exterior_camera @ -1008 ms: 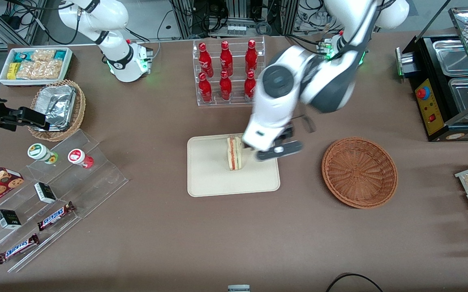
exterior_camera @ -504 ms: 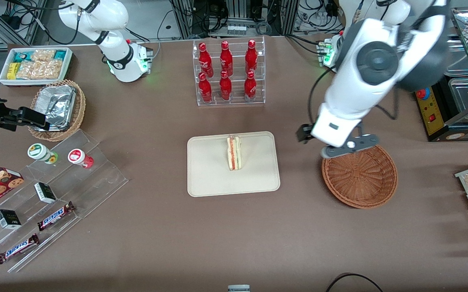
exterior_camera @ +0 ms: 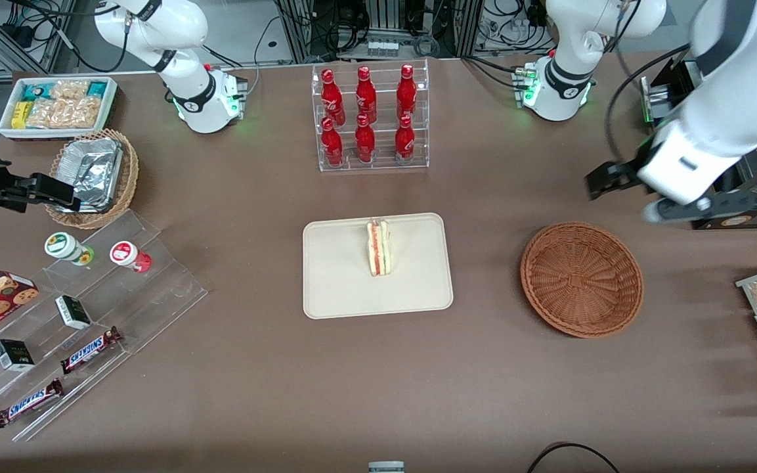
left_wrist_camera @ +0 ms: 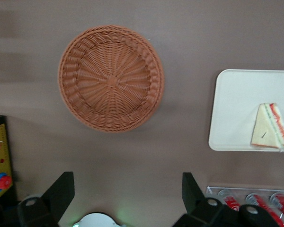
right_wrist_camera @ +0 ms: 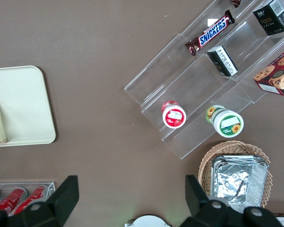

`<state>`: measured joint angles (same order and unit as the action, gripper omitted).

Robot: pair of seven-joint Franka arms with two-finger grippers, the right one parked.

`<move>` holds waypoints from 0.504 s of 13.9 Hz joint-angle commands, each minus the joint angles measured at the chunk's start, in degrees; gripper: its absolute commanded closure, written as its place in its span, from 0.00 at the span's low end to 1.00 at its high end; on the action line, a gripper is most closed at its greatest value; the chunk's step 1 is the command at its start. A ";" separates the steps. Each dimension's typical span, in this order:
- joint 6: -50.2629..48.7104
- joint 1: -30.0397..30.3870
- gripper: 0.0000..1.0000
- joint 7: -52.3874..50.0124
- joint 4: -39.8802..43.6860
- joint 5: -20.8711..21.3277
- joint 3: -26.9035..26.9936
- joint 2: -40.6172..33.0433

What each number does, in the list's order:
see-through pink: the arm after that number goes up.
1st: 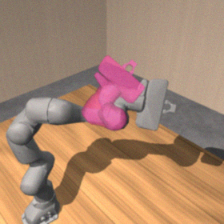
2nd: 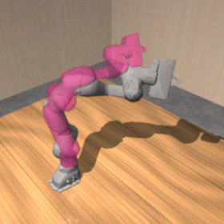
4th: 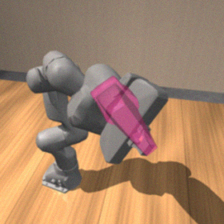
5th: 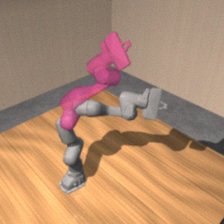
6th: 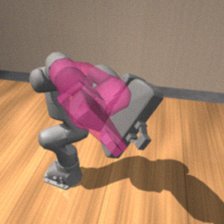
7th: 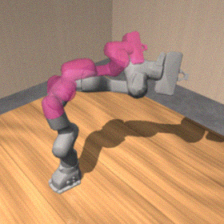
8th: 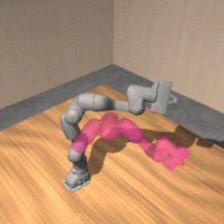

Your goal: Place sandwich from basket to tray

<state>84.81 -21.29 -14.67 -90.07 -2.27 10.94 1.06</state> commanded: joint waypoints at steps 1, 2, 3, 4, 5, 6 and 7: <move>0.19 1.16 0.00 3.24 -5.64 2.00 -0.66 -5.79; 0.27 1.08 0.00 4.03 -6.08 2.18 -0.57 -6.76; 0.10 1.25 0.00 5.43 -6.43 2.45 -0.57 -7.20; 0.01 2.64 0.00 6.84 -6.61 2.62 -0.57 -7.90; -0.17 3.61 0.00 8.76 -6.78 2.71 -0.66 -8.52; -0.17 4.93 0.00 10.18 -6.52 2.63 -0.66 -8.44; 0.01 5.90 0.00 10.62 -5.65 2.62 -0.66 -7.48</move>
<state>84.79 -17.82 -6.62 -95.18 -0.18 10.89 -5.63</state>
